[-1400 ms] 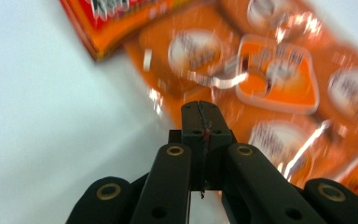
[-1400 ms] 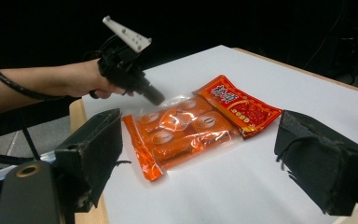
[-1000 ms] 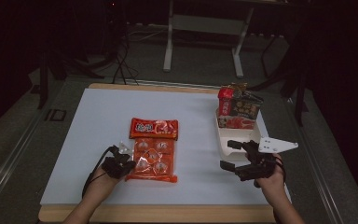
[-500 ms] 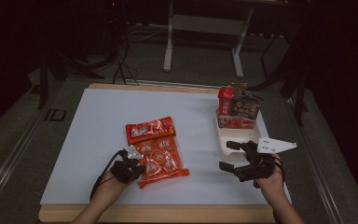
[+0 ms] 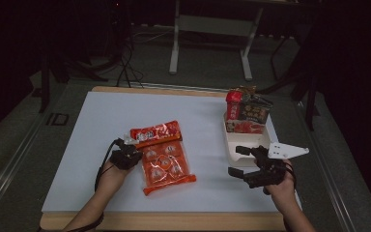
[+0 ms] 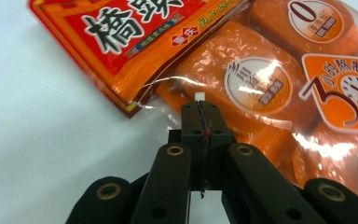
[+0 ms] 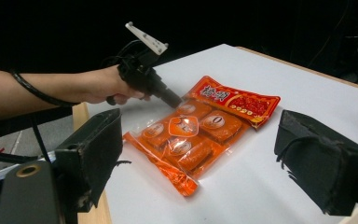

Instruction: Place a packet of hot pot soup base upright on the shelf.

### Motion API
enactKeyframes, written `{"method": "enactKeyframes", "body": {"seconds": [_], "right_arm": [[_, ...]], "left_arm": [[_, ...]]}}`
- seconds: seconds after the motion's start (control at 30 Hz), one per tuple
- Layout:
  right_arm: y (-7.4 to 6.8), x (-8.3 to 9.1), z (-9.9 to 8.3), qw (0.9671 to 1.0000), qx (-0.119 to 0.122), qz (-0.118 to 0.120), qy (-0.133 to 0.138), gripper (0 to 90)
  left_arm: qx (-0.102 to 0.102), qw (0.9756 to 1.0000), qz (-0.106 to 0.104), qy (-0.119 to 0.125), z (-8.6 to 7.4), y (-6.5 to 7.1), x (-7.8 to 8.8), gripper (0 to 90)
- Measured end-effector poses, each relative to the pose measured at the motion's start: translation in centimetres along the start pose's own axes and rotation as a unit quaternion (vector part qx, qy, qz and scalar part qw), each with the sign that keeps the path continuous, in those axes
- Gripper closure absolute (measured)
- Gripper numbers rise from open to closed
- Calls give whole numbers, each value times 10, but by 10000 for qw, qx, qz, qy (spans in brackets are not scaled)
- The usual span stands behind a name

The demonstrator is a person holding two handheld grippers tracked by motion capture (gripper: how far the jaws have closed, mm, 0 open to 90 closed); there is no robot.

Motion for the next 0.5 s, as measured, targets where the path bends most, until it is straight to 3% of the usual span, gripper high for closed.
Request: {"method": "enactKeyframes", "body": {"seconds": [0.5], "right_arm": [[-1, -3, 0, 10000, 15, 4, -16, 149]], "left_arm": [[-213, 9996, -100, -178, 11, 10, -11, 900]]}}
Point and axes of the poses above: each handheld gripper's, and its own axes: x roughly backward along the jaws, z roughly out of its top, y roughly to its right, the point moved 4 cm from there along -x, roughly forward along the jaws, and after that the axes turned 10 degrees about y, right-handed, at the moved point
